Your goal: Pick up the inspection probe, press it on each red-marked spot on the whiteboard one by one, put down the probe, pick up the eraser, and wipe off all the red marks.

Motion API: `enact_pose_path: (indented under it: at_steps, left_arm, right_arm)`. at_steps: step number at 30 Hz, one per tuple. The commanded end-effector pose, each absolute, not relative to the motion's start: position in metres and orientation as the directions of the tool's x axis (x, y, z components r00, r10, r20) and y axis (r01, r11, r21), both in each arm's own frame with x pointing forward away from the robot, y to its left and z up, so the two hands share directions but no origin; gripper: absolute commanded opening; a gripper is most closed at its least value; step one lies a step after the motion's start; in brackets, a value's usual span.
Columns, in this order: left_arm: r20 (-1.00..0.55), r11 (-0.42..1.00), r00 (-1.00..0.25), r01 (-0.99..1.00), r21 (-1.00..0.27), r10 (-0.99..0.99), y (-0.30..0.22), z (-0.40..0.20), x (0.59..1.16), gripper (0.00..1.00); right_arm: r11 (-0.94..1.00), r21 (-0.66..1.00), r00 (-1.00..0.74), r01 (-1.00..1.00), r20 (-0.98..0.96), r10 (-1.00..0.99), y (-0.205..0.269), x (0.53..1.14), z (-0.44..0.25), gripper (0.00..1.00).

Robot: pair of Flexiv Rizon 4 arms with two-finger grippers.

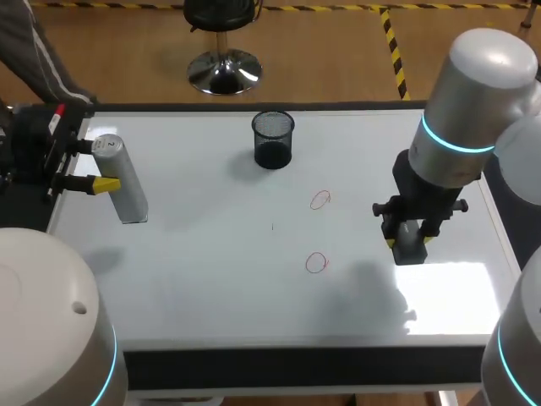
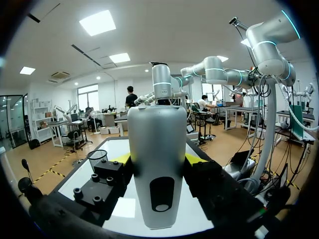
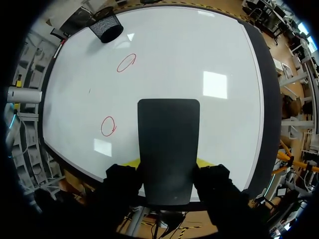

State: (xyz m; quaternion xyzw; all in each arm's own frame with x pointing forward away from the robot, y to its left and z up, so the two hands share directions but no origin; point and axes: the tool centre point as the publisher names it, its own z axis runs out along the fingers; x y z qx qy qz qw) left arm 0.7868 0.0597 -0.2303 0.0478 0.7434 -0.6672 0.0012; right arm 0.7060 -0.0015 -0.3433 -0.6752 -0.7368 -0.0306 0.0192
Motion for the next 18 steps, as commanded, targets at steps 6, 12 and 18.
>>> enact_pose_path:
  at_steps: [6,12,18]
  left_arm:
    - [-0.068,0.104,-0.995,0.075,-0.992,0.068,0.0593,-0.2300,0.7866,0.00]
    - [-0.068,0.104,-0.995,0.075,-0.992,0.068,0.0593,-0.2300,0.7866,0.00]
    - [-0.069,0.105,-0.995,0.076,-0.992,0.067,0.0519,-0.2302,0.7780,0.00]
  right_arm:
    - [0.088,0.021,-0.089,0.996,0.074,0.993,-0.0035,0.7053,-0.3428,0.00]
    - [0.088,0.021,-0.089,0.996,0.074,0.993,-0.0035,0.7053,-0.3428,0.00]
    - [0.088,0.021,-0.089,0.996,0.074,0.993,-0.0035,0.7053,-0.3428,0.00]
